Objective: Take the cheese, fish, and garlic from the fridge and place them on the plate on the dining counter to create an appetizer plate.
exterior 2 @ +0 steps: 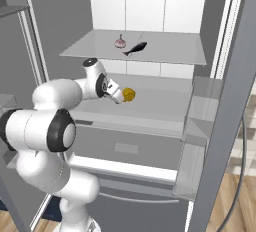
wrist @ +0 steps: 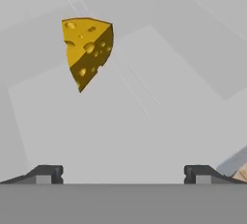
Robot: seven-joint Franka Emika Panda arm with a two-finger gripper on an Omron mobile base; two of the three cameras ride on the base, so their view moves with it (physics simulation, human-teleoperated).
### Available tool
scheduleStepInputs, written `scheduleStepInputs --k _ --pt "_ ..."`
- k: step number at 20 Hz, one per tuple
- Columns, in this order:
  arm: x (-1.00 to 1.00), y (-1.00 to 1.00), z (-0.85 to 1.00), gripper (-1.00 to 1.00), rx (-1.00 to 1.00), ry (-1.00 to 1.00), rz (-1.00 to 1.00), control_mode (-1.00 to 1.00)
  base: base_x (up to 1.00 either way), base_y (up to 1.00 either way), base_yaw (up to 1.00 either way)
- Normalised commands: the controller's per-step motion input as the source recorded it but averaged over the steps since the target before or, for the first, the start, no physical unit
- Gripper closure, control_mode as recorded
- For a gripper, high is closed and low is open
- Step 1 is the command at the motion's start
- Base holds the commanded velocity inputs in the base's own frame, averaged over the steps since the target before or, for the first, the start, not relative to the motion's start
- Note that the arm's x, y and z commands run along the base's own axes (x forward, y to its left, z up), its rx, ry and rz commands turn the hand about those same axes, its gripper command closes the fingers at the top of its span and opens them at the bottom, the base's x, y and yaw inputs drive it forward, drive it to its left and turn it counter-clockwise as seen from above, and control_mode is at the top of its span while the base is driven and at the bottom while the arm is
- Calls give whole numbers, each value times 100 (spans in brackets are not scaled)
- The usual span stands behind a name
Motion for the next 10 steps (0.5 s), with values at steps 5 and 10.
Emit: scheduleStepInputs --k 5,10 --pt "44 -2 -23 -100 0 0 -5 -100 0 0 0" --pt "41 -11 -19 -100 0 0 -5 -100 0 0 0"
